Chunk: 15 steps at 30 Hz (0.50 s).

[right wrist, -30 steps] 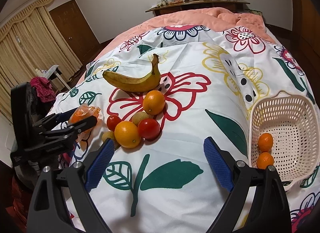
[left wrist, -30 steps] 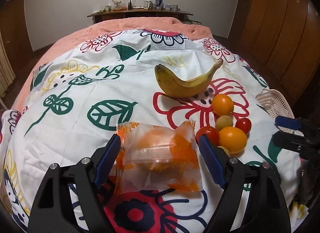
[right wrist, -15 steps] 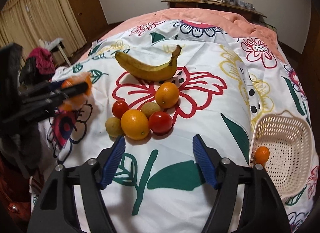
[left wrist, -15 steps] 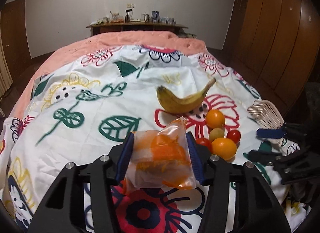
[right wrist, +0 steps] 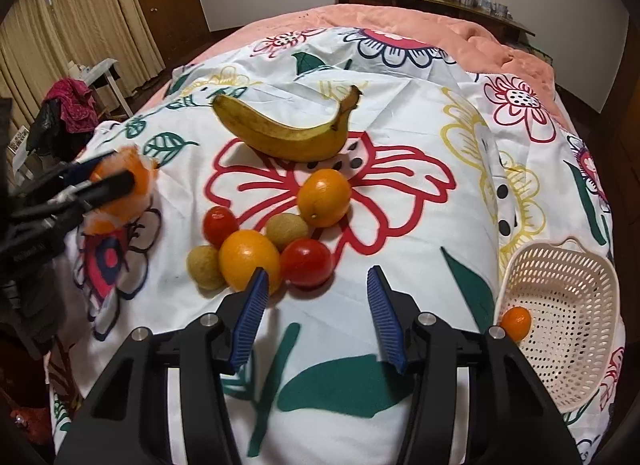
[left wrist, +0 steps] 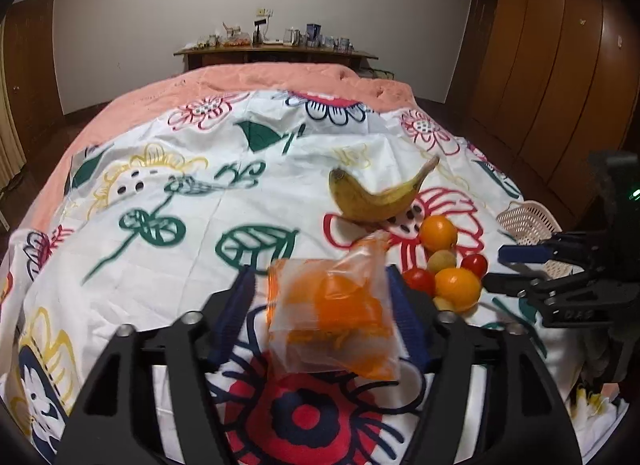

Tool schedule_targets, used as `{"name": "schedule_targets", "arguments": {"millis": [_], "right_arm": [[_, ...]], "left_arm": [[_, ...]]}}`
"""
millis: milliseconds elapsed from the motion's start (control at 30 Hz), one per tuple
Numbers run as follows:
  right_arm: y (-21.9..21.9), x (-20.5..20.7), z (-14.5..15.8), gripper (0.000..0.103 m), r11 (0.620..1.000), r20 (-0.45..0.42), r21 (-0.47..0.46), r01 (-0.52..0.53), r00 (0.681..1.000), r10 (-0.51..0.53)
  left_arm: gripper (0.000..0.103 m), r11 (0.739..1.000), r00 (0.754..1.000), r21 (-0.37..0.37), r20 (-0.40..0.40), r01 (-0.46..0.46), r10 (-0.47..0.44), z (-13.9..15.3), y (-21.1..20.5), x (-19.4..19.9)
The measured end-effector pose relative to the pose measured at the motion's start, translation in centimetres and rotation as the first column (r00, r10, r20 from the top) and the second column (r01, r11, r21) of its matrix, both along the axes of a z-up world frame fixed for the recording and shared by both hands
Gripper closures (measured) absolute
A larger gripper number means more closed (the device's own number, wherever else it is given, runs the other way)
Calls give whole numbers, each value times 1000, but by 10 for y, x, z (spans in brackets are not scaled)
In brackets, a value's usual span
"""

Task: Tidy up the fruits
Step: 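Carry the plastic bag away from the fruit pile with the left tool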

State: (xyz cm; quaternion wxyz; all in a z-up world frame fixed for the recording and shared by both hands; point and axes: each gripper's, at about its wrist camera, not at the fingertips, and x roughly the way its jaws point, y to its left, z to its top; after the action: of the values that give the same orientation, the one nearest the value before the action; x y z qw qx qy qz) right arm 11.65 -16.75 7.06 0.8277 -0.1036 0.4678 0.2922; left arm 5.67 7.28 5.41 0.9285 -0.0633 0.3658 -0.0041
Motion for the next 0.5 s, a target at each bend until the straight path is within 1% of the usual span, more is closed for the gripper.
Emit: {"name": "schedule_targets", "arguments": {"millis": [67,133,267,300,400,500], "right_arm": [[2,-6,2,51,1000,3,13,-16,1000,16],[5,-13,4,51,999,4,21,-38,999,38],[9,-21,6,51,997,3,35,-69,998,69],[10,-23,6,51,997,3,38,-72,997,72],[11,-25,5,51,996,-9,47,-79,997,79],[11,-26,3,51,996,-16,47,-77,997,78]], "left_arm": [[24,1000,1000,-11,-22,9,-9,-8,0,0],[22,1000,999,-3,-40,25,-25,-16,-5,2],[15,998,997,50,-66,42,-38,-29,-16,9],[15,997,997,62,-70,44,-39,-32,-18,12],[16,996,996,74,-75,46,-40,-35,-19,16],[27,995,997,84,-65,48,-42,-33,-19,14]]}}
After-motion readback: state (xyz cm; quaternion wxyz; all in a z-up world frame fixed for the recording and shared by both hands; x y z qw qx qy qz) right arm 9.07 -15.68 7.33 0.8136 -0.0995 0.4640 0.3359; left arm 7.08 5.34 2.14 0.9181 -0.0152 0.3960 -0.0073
